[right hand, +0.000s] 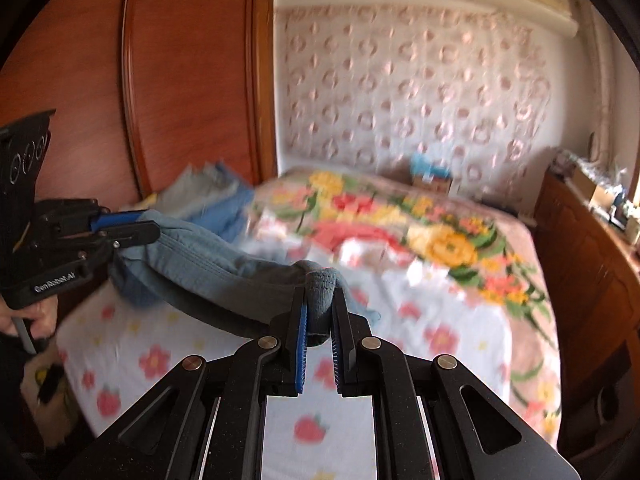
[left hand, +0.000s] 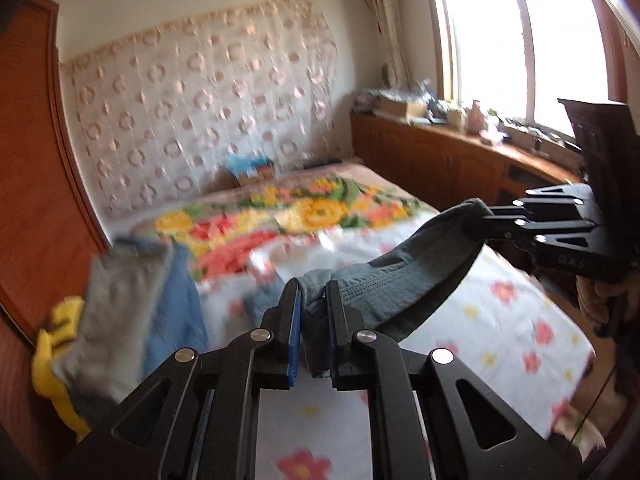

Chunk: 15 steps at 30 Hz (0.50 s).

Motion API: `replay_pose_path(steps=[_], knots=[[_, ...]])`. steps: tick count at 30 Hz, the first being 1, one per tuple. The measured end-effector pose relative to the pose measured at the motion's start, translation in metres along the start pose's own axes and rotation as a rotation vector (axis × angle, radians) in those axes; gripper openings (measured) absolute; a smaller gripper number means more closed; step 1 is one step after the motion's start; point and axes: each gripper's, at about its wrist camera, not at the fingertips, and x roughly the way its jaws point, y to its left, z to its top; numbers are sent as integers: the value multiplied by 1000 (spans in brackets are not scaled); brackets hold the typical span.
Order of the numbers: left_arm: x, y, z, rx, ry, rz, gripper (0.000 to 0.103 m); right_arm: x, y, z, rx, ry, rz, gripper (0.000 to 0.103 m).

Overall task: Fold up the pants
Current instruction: 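Lift the hem with both grippers and fold it over the shorts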

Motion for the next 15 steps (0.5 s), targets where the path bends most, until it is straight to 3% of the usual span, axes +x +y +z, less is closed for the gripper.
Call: replay_pose_path(steps=[7, 15], knots=[[-2, -17, -47, -18, 61, -44, 12, 20, 5, -25, -2, 76, 28, 10], [-8, -29, -73, -36, 88, -76, 12, -9, 20, -51, 16, 104, 45, 10]])
